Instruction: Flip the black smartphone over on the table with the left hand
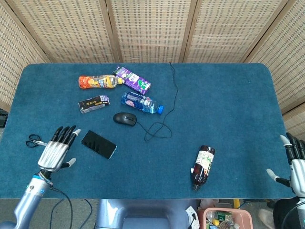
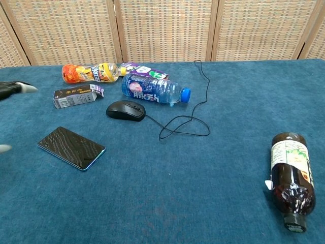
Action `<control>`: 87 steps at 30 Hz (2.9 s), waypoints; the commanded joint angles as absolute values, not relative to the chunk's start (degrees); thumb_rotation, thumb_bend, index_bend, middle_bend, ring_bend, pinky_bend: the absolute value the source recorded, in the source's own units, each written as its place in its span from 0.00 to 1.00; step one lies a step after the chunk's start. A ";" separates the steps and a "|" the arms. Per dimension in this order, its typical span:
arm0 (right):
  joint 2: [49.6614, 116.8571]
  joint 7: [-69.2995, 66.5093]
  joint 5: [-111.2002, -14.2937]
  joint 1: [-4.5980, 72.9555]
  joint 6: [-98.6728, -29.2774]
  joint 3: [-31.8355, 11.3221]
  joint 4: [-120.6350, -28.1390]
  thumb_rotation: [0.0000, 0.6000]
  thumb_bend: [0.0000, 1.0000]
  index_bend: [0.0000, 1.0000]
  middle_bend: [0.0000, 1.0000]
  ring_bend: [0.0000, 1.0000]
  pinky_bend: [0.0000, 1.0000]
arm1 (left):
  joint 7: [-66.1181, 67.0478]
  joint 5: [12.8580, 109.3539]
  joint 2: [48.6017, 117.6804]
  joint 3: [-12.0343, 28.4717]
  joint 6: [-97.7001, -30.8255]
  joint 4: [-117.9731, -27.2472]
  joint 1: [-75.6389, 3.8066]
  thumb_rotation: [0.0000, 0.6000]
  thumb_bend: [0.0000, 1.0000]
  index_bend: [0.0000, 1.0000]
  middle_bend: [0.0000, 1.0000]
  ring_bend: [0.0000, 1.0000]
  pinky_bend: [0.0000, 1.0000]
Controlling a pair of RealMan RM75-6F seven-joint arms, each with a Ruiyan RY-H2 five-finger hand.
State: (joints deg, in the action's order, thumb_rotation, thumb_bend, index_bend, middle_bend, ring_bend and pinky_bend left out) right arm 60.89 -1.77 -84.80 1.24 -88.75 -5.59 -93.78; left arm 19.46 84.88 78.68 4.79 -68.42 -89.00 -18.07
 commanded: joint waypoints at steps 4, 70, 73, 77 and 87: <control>61.26 -1.73 -83.68 1.58 -87.62 -5.73 -93.10 1.00 0.00 0.00 0.00 0.00 0.00 | 21.97 83.17 84.82 5.15 -64.09 -83.19 -21.72 1.00 0.37 0.05 0.00 0.00 0.00; 62.13 -2.30 -82.07 2.53 -85.33 -5.90 -91.41 1.00 0.00 0.00 0.00 0.00 0.00 | 14.29 82.76 96.50 2.92 -61.68 -65.22 -28.80 1.00 0.71 0.42 0.00 0.00 0.00; 62.24 -2.05 -81.95 2.62 -85.12 -5.89 -91.39 1.00 0.00 0.00 0.00 0.00 0.00 | 16.77 82.38 95.61 3.84 -60.10 -66.49 -30.47 1.00 0.70 0.38 0.00 0.00 0.00; 62.39 -1.74 -81.80 2.73 -84.86 -5.86 -91.34 1.00 0.00 0.00 0.00 0.00 0.00 | 21.45 80.13 94.32 5.41 -56.64 -69.11 -32.84 1.00 0.55 0.18 0.00 0.00 0.00; 62.69 -1.47 -81.03 3.05 -83.89 -5.89 -90.96 1.00 0.00 0.00 0.00 0.00 0.00 | 35.72 68.55 92.40 9.60 -47.82 -75.27 -39.22 1.00 0.37 0.00 0.00 0.00 0.00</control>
State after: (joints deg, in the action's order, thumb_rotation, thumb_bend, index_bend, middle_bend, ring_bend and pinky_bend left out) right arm 62.69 -1.46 -81.03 3.04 -83.90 -5.89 -90.97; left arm 33.02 71.24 93.12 8.22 -49.22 -73.33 -37.45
